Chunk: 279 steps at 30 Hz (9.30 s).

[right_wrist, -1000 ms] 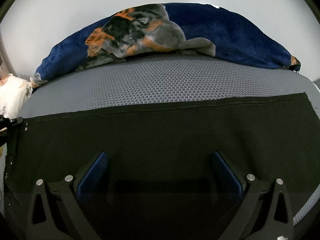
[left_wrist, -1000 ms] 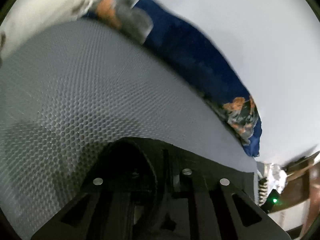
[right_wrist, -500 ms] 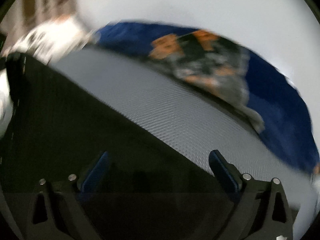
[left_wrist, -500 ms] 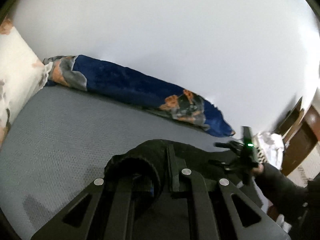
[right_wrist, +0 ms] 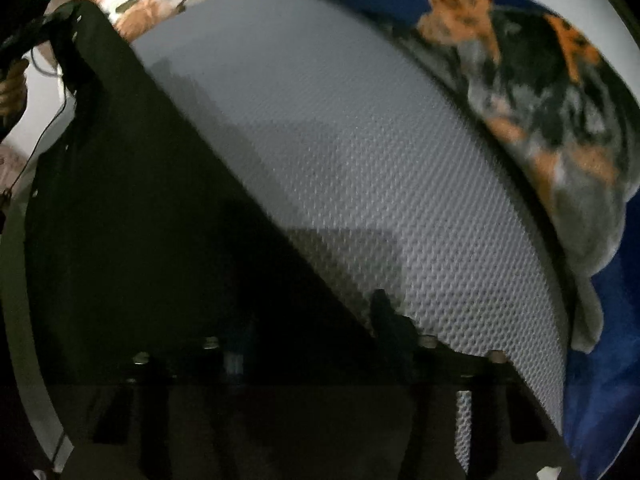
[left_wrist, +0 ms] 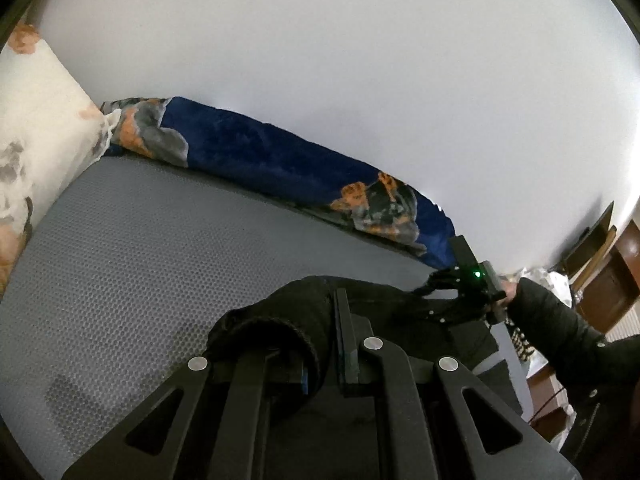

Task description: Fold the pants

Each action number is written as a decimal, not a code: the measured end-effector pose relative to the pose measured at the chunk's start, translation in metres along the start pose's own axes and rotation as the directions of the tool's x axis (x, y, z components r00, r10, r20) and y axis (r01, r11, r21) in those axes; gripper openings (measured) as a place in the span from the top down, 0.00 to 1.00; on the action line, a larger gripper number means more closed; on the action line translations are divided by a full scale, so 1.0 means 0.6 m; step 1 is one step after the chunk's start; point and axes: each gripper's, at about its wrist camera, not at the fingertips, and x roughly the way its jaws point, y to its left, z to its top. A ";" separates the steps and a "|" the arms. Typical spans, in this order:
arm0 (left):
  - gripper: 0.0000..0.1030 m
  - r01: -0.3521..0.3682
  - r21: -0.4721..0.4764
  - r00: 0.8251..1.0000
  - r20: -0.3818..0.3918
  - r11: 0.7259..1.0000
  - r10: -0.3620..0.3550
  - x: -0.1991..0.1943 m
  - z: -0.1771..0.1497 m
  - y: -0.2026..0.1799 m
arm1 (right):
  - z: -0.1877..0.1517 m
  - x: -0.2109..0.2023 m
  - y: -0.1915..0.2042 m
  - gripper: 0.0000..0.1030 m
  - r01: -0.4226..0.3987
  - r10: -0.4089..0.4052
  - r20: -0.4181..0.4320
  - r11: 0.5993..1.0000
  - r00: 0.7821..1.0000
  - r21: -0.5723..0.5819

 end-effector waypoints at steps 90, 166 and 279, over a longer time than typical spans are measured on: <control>0.16 -0.022 -0.324 0.956 -0.285 0.946 -0.075 -0.195 -0.258 0.111 | -0.299 -0.069 0.395 0.93 0.212 -0.304 0.113 0.841 0.946 0.498; 0.34 -0.436 0.274 0.820 -0.271 0.857 0.504 -0.182 -0.278 -0.070 | -0.336 -0.094 0.488 0.88 0.113 -0.221 0.133 0.826 0.966 0.553; 0.89 0.148 0.481 0.878 -0.467 0.864 0.109 0.201 -0.464 -0.465 | -0.763 -0.321 0.231 0.97 0.099 -0.603 -0.104 -0.041 0.791 0.994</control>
